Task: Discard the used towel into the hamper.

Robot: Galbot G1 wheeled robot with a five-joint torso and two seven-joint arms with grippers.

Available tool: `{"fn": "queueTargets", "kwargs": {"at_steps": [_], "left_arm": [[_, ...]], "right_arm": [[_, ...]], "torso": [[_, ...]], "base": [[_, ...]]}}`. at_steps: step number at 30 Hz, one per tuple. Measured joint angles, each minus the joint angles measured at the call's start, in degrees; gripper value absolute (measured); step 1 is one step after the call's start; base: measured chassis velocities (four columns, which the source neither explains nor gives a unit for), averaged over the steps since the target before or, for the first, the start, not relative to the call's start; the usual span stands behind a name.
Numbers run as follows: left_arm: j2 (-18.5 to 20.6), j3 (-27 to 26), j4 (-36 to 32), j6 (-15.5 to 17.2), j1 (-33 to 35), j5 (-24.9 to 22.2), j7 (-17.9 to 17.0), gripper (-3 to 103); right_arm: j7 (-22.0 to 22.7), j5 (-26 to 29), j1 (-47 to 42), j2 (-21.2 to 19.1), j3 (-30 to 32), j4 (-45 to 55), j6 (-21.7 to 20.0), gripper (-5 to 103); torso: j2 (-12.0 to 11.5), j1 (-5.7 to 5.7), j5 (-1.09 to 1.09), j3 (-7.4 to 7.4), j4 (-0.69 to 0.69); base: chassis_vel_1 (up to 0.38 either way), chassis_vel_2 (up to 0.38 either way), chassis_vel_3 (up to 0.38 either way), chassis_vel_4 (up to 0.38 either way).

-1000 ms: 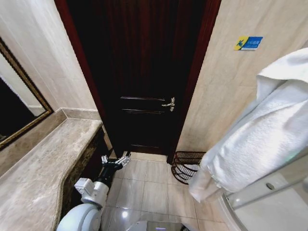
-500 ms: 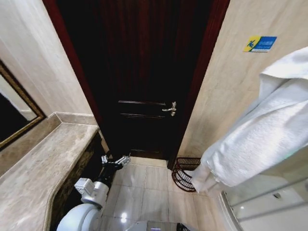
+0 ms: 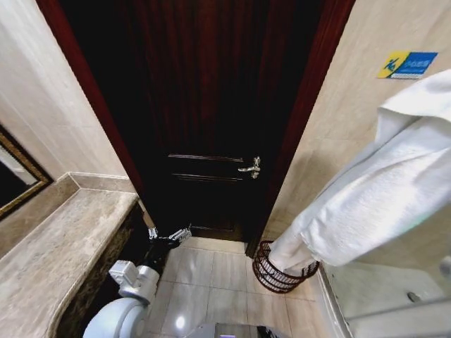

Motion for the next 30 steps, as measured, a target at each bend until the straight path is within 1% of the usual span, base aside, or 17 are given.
{"fn": "queueTargets", "kwargs": {"at_steps": [3, 12, 17, 24, 30], "left_arm": [[0.0, 0.0, 0.0, 0.0, 0.01, 0.0, 0.0, 99], [0.0, 0.0, 0.0, 0.0, 0.01, 0.0, 0.0, 99], [0.0, 0.0, 0.0, 0.0, 0.01, 0.0, 0.0, 99], [0.0, 0.0, 0.0, 0.0, 0.01, 0.0, 0.0, 99], [0.0, 0.0, 0.0, 0.0, 0.01, 0.0, 0.0, 99]], "right_arm": [[-0.11, -0.01, 0.03, 0.03, -0.1, -0.17, 0.22, 5], [1.98, -0.09, 0.26, 0.22, -0.2, -0.27, -0.94, 5], [1.93, -0.09, 0.27, 0.28, -0.23, -0.36, -0.98, 5], [1.47, 0.01, -0.02, 0.81, -0.17, -1.12, 0.06, 5], [0.44, 0.37, 2.99, -0.99, -0.74, -4.74, 0.54, 5]], "torso": [[0.03, -0.03, 0.0, -0.01, -0.01], [0.02, 0.0, 0.0, -0.01, 0.0], [0.02, 0.02, 0.0, 0.0, 0.0], [0.02, 0.02, 0.0, 0.0, 0.0], [0.02, 0.01, 0.0, 0.0, 0.0]], "base": [[0.0, 0.0, 0.0, 0.0], [0.0, 0.0, 0.0, 0.0], [0.0, 0.0, 0.0, 0.0], [0.0, 0.0, 0.0, 0.0], [0.0, 0.0, 0.0, 0.0]]}}
